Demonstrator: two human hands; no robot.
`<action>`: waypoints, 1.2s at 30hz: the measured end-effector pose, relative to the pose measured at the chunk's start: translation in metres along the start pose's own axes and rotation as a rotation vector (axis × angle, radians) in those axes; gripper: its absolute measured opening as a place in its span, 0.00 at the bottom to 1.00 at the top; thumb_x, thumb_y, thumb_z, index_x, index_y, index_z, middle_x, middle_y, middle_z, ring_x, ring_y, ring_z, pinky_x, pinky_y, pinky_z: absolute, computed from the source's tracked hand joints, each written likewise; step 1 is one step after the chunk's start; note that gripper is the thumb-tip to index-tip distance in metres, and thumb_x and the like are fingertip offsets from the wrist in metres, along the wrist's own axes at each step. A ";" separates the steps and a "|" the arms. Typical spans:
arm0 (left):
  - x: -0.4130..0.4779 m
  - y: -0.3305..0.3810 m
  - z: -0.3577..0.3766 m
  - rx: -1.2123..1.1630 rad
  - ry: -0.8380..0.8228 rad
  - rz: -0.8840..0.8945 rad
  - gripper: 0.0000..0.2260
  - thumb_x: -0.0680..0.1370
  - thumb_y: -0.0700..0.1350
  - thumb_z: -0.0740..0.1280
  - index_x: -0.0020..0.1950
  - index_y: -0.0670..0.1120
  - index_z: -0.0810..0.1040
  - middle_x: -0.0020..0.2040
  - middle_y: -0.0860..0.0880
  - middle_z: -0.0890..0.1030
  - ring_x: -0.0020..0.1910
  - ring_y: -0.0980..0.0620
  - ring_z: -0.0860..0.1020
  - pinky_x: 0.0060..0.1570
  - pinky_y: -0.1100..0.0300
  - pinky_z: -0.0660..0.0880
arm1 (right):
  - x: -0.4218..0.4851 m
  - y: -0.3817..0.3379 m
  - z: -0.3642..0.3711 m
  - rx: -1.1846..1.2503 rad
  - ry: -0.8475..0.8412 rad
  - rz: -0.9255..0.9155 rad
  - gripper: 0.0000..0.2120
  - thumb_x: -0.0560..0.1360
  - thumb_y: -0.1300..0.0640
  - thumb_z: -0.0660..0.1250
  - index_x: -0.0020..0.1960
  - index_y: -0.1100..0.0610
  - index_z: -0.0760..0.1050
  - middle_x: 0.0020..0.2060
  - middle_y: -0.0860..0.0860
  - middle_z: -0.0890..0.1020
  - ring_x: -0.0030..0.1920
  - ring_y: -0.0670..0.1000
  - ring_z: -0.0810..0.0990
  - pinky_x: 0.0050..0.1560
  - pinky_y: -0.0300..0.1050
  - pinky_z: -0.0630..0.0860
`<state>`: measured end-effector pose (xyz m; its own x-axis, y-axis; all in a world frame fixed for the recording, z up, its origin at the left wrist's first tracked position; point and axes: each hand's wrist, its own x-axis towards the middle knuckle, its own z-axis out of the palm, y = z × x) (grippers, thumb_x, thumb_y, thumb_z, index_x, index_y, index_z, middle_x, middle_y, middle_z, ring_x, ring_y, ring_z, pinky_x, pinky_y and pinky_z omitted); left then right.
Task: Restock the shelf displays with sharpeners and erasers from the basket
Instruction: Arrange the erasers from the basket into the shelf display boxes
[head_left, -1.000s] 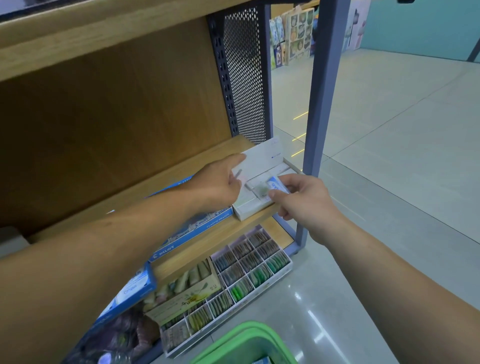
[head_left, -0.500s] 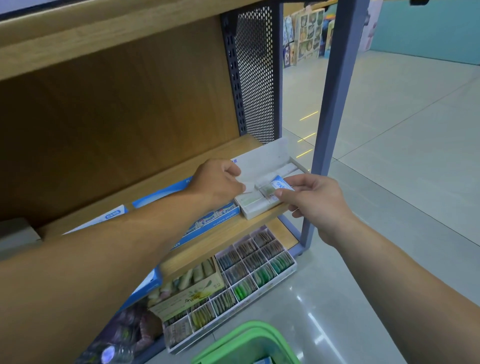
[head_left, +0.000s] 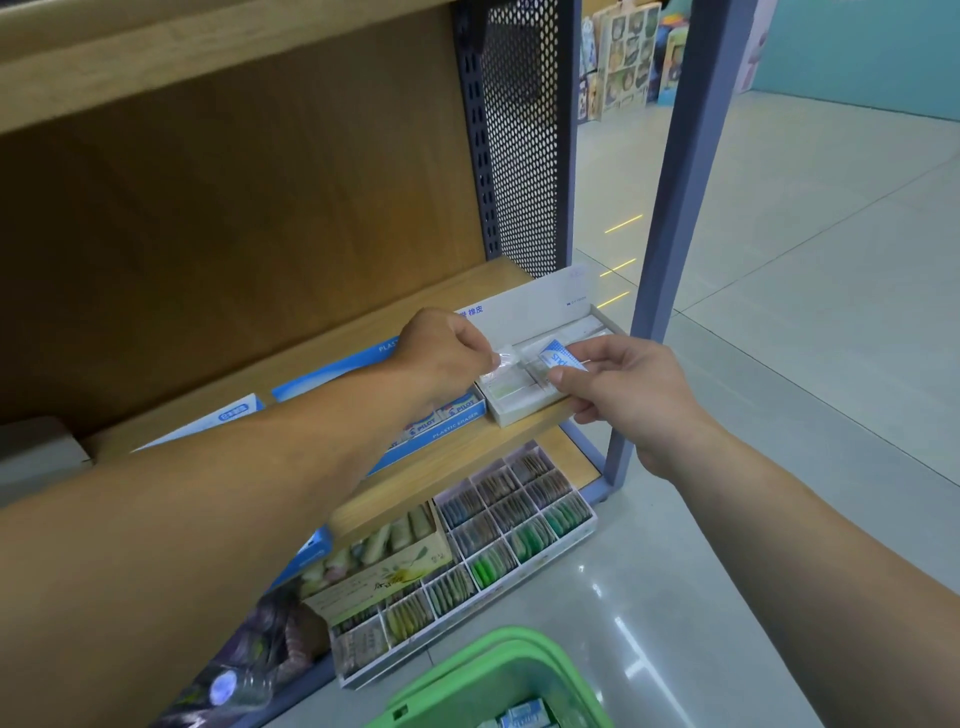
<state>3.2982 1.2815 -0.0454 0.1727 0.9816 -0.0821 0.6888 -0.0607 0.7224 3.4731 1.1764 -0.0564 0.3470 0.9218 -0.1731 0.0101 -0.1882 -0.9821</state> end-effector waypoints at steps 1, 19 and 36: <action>-0.001 -0.001 0.002 -0.023 0.000 -0.011 0.05 0.73 0.42 0.79 0.41 0.44 0.84 0.33 0.52 0.81 0.32 0.53 0.77 0.35 0.62 0.75 | 0.000 0.000 0.000 0.001 -0.002 0.001 0.09 0.73 0.61 0.78 0.51 0.59 0.82 0.37 0.56 0.82 0.34 0.52 0.78 0.38 0.46 0.81; -0.036 0.006 -0.021 0.165 -0.006 0.166 0.17 0.78 0.43 0.73 0.66 0.50 0.81 0.57 0.53 0.81 0.52 0.52 0.80 0.56 0.60 0.77 | -0.006 -0.014 0.005 -0.159 -0.095 0.013 0.11 0.77 0.65 0.71 0.59 0.61 0.82 0.41 0.55 0.83 0.34 0.50 0.81 0.42 0.46 0.85; -0.153 -0.087 -0.195 0.217 -0.140 0.048 0.08 0.69 0.46 0.78 0.43 0.50 0.80 0.34 0.56 0.80 0.33 0.57 0.75 0.38 0.58 0.73 | -0.094 -0.062 0.173 0.074 -0.588 0.126 0.07 0.75 0.67 0.73 0.53 0.62 0.79 0.39 0.59 0.85 0.38 0.55 0.85 0.46 0.50 0.86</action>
<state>3.0742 1.1725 0.0379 0.2938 0.9430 -0.1564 0.8101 -0.1588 0.5645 3.2775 1.1599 0.0078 -0.2356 0.9307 -0.2798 -0.0699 -0.3034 -0.9503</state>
